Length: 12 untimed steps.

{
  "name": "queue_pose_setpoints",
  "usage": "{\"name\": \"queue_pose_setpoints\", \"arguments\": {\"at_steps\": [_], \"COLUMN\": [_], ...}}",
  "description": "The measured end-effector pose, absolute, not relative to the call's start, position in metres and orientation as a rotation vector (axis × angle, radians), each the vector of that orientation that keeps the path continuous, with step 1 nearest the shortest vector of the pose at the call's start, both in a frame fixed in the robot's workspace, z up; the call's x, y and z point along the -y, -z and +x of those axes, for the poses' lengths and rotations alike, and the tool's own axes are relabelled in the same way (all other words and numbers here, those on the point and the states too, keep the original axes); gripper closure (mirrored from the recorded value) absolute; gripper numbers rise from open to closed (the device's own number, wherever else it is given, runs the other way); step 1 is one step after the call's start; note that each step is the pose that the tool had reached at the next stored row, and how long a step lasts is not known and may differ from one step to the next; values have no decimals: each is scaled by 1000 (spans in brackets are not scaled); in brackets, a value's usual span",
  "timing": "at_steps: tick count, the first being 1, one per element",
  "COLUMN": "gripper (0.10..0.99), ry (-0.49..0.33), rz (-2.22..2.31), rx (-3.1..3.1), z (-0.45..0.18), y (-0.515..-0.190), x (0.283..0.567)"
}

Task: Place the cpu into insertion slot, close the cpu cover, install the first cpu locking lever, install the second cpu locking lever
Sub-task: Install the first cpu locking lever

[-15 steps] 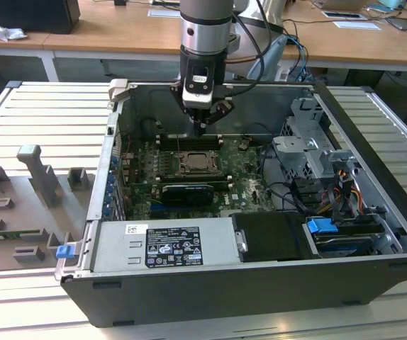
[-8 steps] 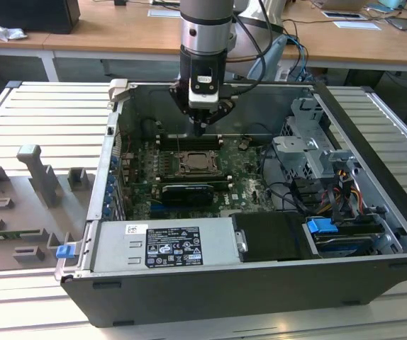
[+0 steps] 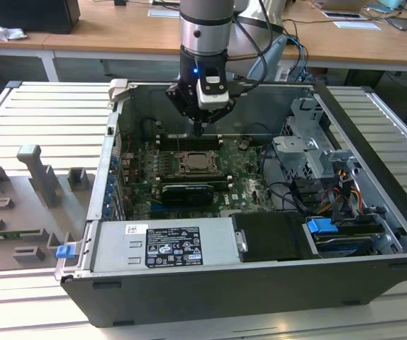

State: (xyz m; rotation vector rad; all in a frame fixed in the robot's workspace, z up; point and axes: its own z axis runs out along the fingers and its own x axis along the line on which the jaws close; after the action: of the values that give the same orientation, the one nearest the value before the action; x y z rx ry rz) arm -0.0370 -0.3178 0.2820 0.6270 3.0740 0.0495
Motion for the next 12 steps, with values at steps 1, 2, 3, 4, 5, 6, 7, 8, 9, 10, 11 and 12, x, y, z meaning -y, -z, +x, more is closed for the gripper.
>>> {"name": "queue_pose_setpoints", "arguments": {"at_steps": [1, 2, 3, 4, 5, 6, 7, 8, 9, 10, 11, 12], "gripper": [980, 980, 980, 980, 980, 980, 980, 980, 980, 980, 980, 980], "ry": [-50, -50, -50, -50, -50, -50, -50, -50, -50, -50, -50, -50], "rz": [609, 582, 563, 544, 518, 497, 470, 446, 395, 370, 343, 312], "rx": [-3078, -3083, -3087, -3091, -3095, -3099, -3103, -3107, -3115, -3118, -3121, -3125], "z": [-37, -37, -37, -37, -37, -37, -37, -37, -37, -37, -37, -37], "y": [-282, -282, -282, -282, -282, -282, -282, -282, -282, -282, -281, -281], "x": [318, 318, 318, 318, 318, 318, 318, 318, 318, 318, 318, 318]}}
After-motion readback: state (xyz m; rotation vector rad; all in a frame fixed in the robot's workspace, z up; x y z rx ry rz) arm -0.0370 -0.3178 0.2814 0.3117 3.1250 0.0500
